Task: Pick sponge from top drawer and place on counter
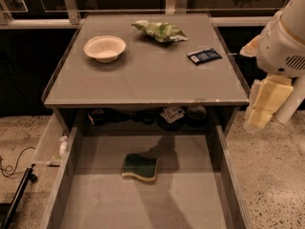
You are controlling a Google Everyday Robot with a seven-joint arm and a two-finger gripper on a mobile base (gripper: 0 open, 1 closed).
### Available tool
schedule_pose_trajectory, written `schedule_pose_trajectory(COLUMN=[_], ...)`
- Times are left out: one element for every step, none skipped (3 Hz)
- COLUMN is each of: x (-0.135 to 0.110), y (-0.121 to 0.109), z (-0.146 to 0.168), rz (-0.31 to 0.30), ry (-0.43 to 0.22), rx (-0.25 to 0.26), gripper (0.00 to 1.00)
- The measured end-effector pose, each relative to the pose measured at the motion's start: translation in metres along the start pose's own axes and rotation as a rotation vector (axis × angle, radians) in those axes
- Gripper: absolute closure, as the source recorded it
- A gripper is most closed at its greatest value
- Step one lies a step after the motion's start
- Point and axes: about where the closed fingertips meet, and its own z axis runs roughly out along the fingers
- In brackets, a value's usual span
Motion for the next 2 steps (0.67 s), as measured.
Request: schedule_pose_trajectory(x=[-0.010,-0.022], y=[0.016,0.041], z=[0.048,0.100], rz=[-0.048,-0.098], ry=[-0.074,-0.216], rx=[-0.048,-0.076], gripper=[0.00,0.00])
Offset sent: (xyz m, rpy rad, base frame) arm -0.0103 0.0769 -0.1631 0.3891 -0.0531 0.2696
